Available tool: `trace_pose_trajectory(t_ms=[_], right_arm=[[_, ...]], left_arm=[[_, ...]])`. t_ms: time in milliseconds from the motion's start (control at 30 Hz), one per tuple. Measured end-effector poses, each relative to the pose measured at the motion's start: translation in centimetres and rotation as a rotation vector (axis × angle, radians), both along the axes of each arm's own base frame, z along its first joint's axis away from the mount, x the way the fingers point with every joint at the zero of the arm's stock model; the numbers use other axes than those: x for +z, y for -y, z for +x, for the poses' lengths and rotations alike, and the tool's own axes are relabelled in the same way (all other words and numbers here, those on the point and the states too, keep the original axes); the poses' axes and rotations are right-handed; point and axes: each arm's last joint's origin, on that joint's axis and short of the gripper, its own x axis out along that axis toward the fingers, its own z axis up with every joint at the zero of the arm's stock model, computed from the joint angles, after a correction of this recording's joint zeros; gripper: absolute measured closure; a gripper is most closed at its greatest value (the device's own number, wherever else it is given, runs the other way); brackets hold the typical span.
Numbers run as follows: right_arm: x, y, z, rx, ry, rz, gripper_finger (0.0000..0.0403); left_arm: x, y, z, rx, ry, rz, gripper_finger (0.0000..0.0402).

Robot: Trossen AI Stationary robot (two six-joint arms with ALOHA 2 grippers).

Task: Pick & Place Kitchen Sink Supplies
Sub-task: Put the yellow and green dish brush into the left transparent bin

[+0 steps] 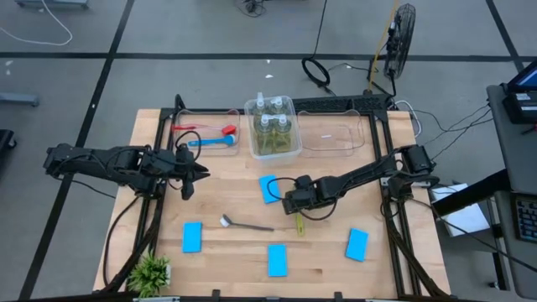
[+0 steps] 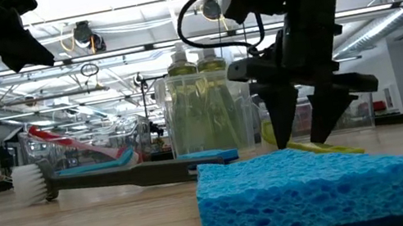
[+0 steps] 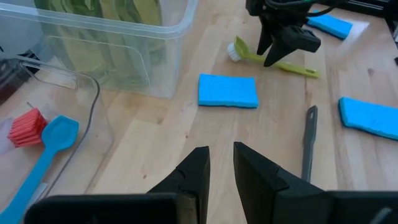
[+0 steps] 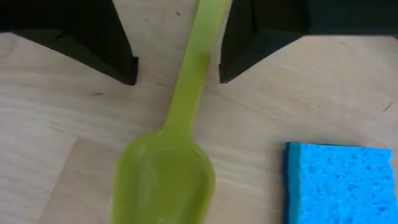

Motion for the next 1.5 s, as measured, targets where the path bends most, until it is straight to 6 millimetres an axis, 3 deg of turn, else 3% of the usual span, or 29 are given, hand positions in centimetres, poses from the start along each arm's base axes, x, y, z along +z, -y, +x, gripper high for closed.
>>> trace_pose_trajectory(t_ms=[267,467,700,933,1133,1300,1500], right_arm=[[-0.2,0.1,-0.2,-0.024,-0.02,0.006,0.0303],[0.1,0.0,-0.1,-0.022,-0.002,0.016,0.0366],[1.0,-0.1,-0.2,-0.012,0.036,0.042,0.0366],[3.8,-0.5,-0.5,0.033,0.145,0.062,0.0366],[7.9,-0.8,-0.3,0.12,0.397,0.06,0.0366],[11.2,-0.7,0.1,0.204,0.647,-0.005,0.0366],[13.4,-0.5,1.2,0.291,0.874,-0.107,0.0366]], left_arm=[[0.0,0.0,0.0,-0.002,-0.002,0.004,0.0328],[0.0,0.0,0.0,-0.002,-0.002,0.004,0.0328],[0.0,0.0,0.0,0.003,-0.001,-0.005,0.0328],[0.0,0.0,0.0,0.023,0.005,-0.035,0.0328],[0.1,0.1,0.1,0.036,0.027,-0.1,0.0327],[1.1,0.3,0.7,0.001,0.147,-0.173,0.0327],[2.2,0.6,1.8,-0.025,0.283,-0.263,0.0327]])
